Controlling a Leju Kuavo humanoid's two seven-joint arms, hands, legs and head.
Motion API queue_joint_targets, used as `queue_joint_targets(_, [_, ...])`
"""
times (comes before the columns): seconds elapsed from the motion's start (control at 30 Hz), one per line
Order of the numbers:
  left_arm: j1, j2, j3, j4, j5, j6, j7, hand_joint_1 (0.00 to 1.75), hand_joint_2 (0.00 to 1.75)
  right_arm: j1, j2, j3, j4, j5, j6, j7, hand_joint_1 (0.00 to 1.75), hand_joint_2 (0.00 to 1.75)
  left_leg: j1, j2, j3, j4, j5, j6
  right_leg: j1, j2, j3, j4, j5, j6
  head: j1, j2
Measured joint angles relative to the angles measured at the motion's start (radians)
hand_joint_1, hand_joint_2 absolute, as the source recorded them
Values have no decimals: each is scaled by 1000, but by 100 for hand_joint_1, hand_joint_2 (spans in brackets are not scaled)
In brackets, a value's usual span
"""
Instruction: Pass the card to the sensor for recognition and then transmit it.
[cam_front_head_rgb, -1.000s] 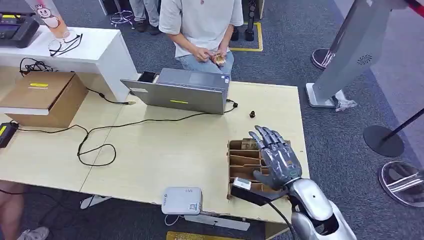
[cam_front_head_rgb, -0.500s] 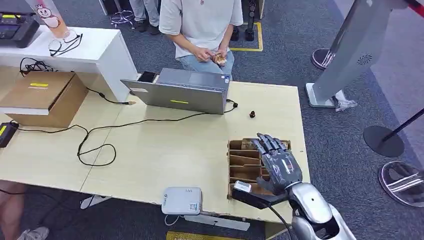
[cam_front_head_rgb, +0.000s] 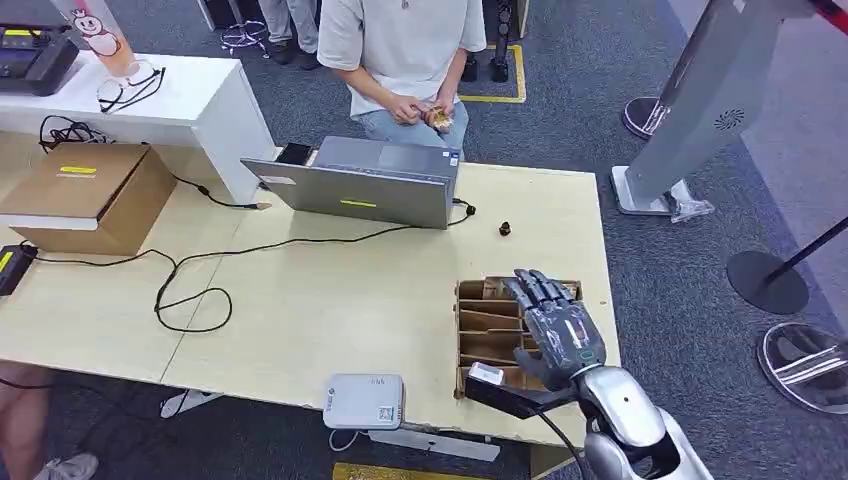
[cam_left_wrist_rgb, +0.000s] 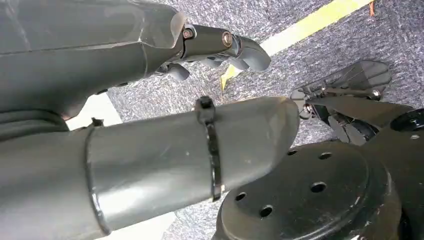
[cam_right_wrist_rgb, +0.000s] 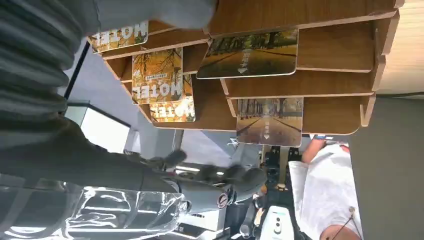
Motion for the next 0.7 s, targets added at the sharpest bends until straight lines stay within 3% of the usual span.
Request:
queue_joint_targets(0.13, [0, -5, 4, -11, -4, -7, -5, 0, 0, 0, 0, 2, 0, 0, 0, 0, 79, 175, 0, 0, 0, 0, 0, 0, 0, 0, 0, 0, 0, 0, 0, 0])
queue_joint_targets(0.17, [0, -5, 4, -13, -6, -7, -5, 0, 0, 0, 0, 2, 0, 0, 0, 1, 99, 175, 0, 0, 0, 0, 0, 0, 0, 0, 0, 0, 0, 0, 0, 0])
queue_joint_targets(0.4, [0, -6, 4, -15, -15, -6, -11, 0, 0, 0, -4, 10, 1, -1, 2, 2, 99, 175, 0, 0, 0, 0, 0, 0, 0, 0, 0, 0, 0, 0, 0, 0])
queue_joint_targets(0.47, [0, -6, 4, -15, -17, -3, -12, 0, 0, 0, -5, 13, 2, -1, 2, 2, 120, 175, 0, 0, 0, 0, 0, 0, 0, 0, 0, 0, 0, 0, 0, 0])
queue_joint_targets(0.63, [-2, -2, 4, -15, -19, 14, -15, 0, 0, -2, -8, 25, 13, -1, 5, 2, 112, 175, 0, 0, 0, 0, 0, 0, 0, 0, 0, 0, 0, 0, 0, 0])
queue_joint_targets(0.7, [-2, 2, 4, -14, -20, 19, -16, 0, 0, -4, -9, 29, 19, -1, 8, 1, 117, 175, 0, 0, 0, 0, 0, 0, 0, 0, 0, 0, 0, 0, 0, 0])
